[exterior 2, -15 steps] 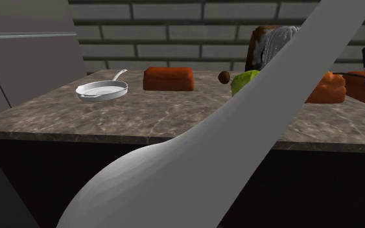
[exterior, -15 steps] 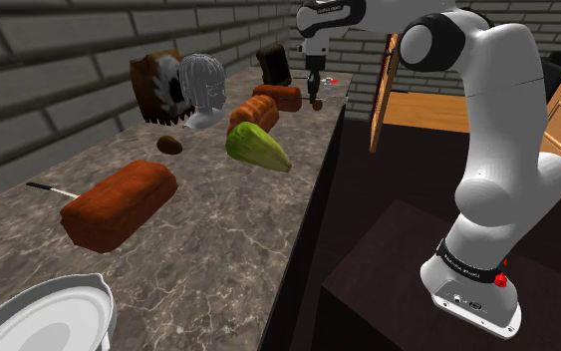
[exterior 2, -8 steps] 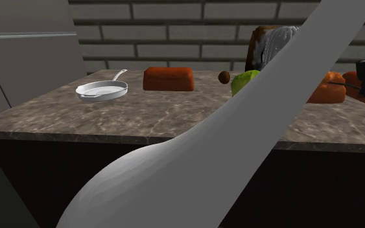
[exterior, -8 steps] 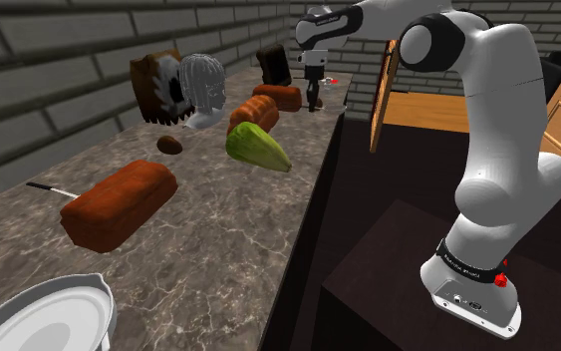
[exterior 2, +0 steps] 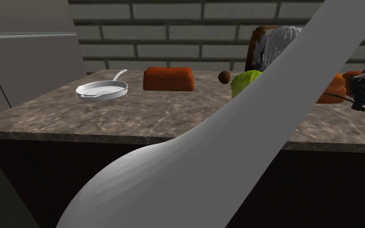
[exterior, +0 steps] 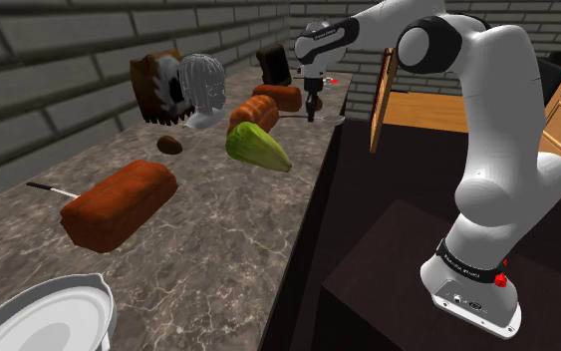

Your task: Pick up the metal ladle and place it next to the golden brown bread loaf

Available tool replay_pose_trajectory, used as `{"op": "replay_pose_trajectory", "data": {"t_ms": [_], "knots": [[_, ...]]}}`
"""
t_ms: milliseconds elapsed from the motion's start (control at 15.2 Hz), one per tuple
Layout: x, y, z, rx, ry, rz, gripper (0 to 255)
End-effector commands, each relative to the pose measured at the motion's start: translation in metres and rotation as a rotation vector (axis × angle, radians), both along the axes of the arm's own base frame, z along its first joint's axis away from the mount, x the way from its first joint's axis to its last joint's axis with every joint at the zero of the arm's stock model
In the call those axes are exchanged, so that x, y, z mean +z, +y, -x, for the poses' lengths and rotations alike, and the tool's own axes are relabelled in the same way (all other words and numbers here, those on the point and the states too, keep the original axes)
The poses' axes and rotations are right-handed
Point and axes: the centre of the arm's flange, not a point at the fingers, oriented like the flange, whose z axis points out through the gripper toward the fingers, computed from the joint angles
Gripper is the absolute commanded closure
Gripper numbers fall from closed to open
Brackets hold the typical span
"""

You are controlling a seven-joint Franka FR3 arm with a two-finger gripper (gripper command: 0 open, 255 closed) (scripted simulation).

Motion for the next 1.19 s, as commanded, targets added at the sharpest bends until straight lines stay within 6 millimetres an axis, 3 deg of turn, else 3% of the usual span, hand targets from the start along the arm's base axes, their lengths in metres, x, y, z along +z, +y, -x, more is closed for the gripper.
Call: {"op": "replay_pose_trajectory", "data": {"t_ms": [0, 396, 924, 990, 1122], "knots": [[-0.011, 0.000, 0.002, 0.000, 0.000, 0.000, 255], [-0.041, 0.000, 0.002, 0.000, 0.000, 0.000, 255], [-0.041, 0.000, 0.002, 0.000, 0.000, 0.000, 255], [-0.041, 0.000, 0.002, 0.000, 0.000, 0.000, 0], [-0.041, 0.000, 0.002, 0.000, 0.000, 0.000, 0]]}}
